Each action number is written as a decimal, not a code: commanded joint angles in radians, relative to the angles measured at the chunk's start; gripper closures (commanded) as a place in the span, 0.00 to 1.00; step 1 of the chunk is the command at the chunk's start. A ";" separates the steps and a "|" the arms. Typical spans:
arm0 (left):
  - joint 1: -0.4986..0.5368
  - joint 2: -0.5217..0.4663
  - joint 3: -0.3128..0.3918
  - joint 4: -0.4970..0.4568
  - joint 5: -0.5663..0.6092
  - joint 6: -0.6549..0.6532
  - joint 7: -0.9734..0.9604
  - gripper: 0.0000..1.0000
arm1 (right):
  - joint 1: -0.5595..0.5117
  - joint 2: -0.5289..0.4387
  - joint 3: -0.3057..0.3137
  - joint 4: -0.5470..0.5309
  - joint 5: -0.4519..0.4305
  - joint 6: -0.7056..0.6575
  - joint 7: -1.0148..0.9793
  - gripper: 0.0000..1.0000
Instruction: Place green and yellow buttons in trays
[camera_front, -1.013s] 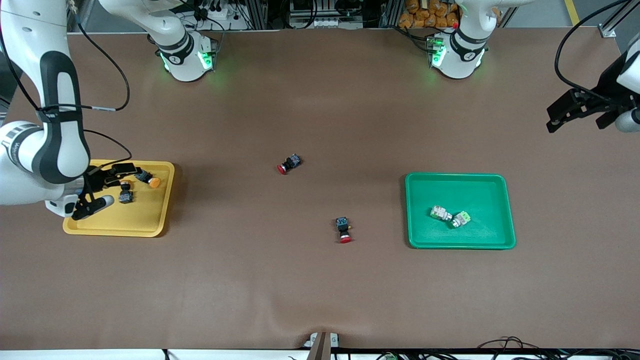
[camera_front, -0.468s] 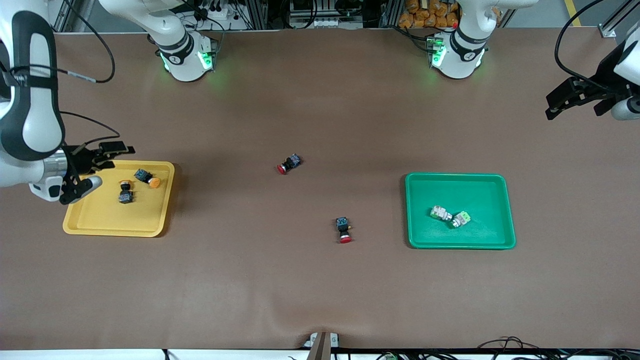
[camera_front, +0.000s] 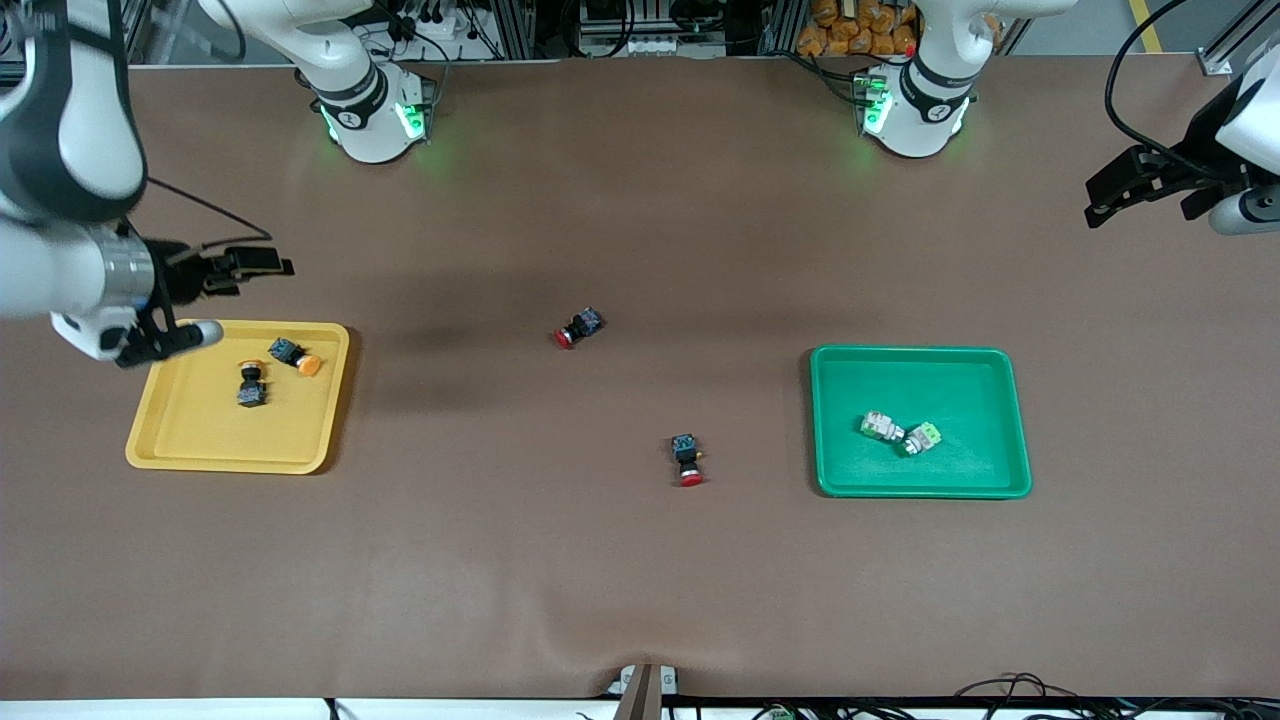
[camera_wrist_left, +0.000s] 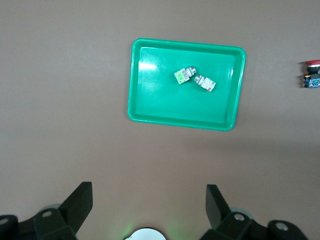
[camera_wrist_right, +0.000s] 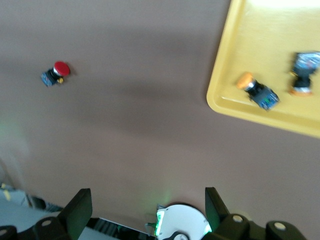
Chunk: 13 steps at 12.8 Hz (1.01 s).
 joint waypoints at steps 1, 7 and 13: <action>-0.001 -0.012 0.002 -0.012 -0.002 0.000 -0.006 0.00 | -0.091 -0.157 0.162 -0.033 -0.076 -0.044 0.227 0.00; -0.010 0.011 -0.002 -0.016 -0.002 0.048 -0.009 0.00 | -0.123 -0.315 0.209 -0.040 -0.095 -0.040 0.444 0.00; -0.009 0.017 -0.026 -0.024 -0.002 0.048 -0.011 0.00 | -0.115 -0.216 0.132 0.205 -0.221 -0.046 0.332 0.00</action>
